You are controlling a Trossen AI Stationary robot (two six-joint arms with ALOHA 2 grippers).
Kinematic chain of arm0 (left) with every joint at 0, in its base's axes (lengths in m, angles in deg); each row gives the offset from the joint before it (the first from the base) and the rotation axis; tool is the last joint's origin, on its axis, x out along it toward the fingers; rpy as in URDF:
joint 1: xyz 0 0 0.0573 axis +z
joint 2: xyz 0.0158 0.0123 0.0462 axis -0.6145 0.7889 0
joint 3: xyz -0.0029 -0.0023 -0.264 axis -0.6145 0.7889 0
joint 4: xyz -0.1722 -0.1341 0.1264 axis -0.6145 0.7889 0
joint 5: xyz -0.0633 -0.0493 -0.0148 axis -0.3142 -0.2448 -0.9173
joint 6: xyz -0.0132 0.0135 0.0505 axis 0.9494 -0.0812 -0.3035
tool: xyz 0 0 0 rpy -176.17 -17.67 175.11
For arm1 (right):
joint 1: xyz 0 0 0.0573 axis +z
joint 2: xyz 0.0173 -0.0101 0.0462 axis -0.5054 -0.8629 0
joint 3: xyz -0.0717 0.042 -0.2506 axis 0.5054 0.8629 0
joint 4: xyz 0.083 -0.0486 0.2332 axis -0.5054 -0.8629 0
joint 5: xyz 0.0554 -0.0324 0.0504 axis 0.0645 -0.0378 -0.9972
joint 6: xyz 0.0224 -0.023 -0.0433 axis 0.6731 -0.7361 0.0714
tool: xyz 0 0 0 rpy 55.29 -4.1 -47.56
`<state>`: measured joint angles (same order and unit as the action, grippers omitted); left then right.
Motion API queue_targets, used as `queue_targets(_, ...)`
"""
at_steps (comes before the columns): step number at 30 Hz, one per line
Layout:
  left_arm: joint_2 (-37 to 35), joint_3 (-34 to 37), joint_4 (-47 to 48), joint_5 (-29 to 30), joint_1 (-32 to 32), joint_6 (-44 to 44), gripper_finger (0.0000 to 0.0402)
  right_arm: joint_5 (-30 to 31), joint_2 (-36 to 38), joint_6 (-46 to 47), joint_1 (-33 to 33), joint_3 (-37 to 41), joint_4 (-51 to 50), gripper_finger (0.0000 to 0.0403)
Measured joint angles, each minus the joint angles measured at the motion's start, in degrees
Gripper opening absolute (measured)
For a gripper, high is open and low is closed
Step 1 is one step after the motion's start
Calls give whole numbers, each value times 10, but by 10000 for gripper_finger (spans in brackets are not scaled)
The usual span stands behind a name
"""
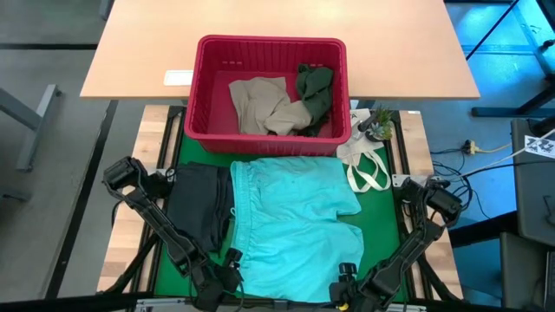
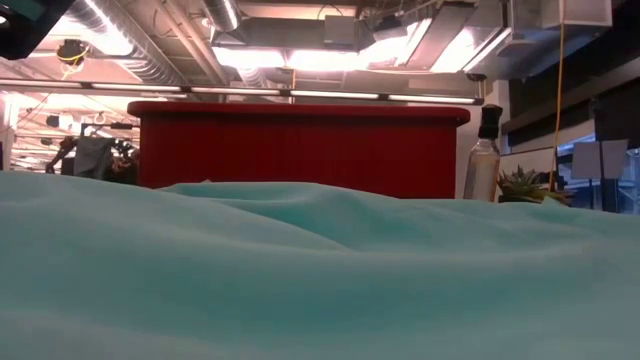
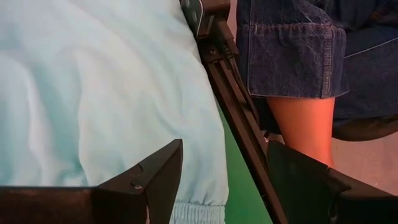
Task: Fold Laundry from Bin
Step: Fold the blue shorts from the red laundry bin
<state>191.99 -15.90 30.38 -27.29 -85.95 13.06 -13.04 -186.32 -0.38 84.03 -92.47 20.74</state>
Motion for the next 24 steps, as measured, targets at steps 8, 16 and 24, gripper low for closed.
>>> queue_targets(8,0,0,0,8,1,0,226,14,-6,34,-5,-1,-33,179)
queue_targets(16,0,0,0,14,4,0,226,17,-6,36,-5,1,-50,40)
queue_targets(24,0,0,0,6,4,3,226,21,-7,38,-5,-16,-69,21)
